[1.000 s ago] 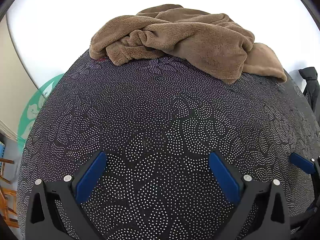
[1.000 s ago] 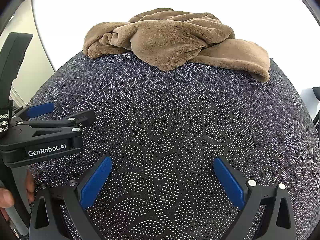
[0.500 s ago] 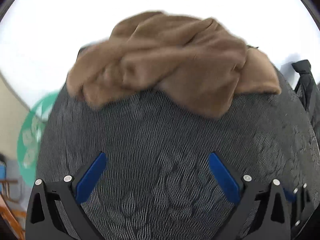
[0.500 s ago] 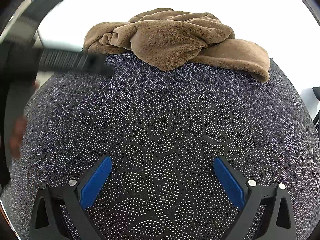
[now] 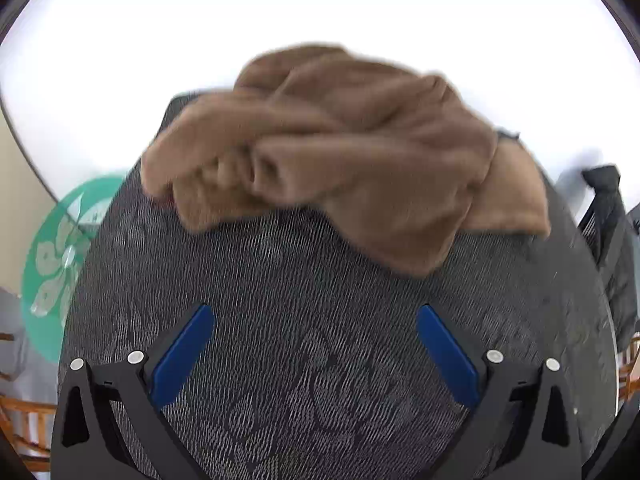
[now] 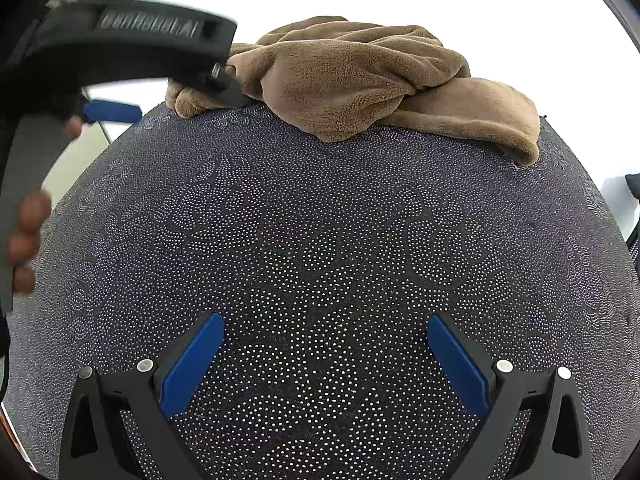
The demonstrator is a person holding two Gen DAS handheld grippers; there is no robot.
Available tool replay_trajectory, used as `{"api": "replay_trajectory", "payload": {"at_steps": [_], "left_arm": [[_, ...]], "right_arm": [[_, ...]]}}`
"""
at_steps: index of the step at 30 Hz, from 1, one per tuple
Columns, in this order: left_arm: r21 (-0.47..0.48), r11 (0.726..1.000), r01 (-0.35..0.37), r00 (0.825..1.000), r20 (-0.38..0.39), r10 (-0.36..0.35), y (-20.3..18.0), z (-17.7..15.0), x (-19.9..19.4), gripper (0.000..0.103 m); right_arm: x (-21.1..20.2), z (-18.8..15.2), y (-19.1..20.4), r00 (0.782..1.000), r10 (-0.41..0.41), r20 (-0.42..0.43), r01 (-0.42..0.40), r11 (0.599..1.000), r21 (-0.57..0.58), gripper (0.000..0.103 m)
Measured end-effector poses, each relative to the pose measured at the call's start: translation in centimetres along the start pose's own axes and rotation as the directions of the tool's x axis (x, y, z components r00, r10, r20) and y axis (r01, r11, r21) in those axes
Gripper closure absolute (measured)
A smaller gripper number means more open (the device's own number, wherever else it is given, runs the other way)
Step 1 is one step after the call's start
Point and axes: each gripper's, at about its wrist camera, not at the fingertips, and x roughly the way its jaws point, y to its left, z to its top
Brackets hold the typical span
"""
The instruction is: Fold clothes
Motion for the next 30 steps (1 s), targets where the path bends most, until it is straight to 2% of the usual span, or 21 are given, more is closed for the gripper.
{"api": "replay_trajectory", "payload": {"at_steps": [4, 6, 7, 10, 12, 13, 14, 20, 24, 30], "left_arm": [[0.001, 1.000, -0.008, 0.989, 0.147, 0.008, 0.2, 3.2, -0.8, 0.000], [0.001, 0.999, -0.034, 0.975, 0.219, 0.033, -4.2, 4.8, -0.7, 0.000], [0.003, 0.998, -0.056, 0.967, 0.250, 0.054, -4.5, 4.8, -1.0, 0.000], [0.020, 0.990, -0.141, 0.945, 0.301, 0.129, -5.7, 3.1, -3.4, 0.000], [0.030, 0.985, -0.171, 0.927, 0.343, 0.151, -4.2, 1.1, -5.0, 0.000], [0.040, 0.985, -0.170, 0.924, 0.353, 0.145, -3.5, 0.2, -5.3, 0.000], [0.051, 0.985, -0.167, 0.922, 0.361, 0.138, -2.8, -0.7, -5.5, 0.000], [0.087, 0.990, -0.109, 0.953, 0.294, 0.079, -2.3, -3.4, -4.8, 0.000], [0.088, 0.992, -0.085, 0.943, 0.330, 0.051, -2.3, -4.7, -5.9, 0.000], [0.083, 0.995, -0.055, 0.940, 0.341, 0.024, -1.2, -4.8, -7.0, 0.000]], "right_arm": [[-0.1, 0.0, 0.1, 1.000, 0.000, 0.001, 0.000, 1.000, 0.000, 0.000], [-0.2, -0.1, 0.2, 1.000, 0.000, 0.000, 0.000, 1.000, 0.000, 0.000], [-0.2, -0.1, 0.2, 1.000, 0.000, 0.000, 0.000, 1.000, 0.000, 0.000], [-0.2, -0.1, 0.2, 1.000, 0.000, 0.000, 0.000, 1.000, 0.000, 0.000], [-0.1, 0.0, 0.2, 1.000, 0.000, 0.000, 0.000, 1.000, 0.000, 0.000], [-0.1, -0.1, 0.2, 1.000, 0.000, 0.000, 0.000, 1.000, 0.000, 0.000], [-0.2, -0.1, 0.2, 1.000, 0.000, 0.000, 0.000, 1.000, 0.000, 0.000], [-0.3, -0.1, 0.2, 1.000, 0.000, 0.000, 0.000, 1.000, 0.000, 0.000], [-0.3, -0.1, 0.2, 1.000, 0.000, 0.000, 0.000, 1.000, 0.000, 0.000], [-0.2, -0.1, 0.1, 1.000, 0.000, -0.001, 0.000, 1.000, 0.000, 0.000]]}}
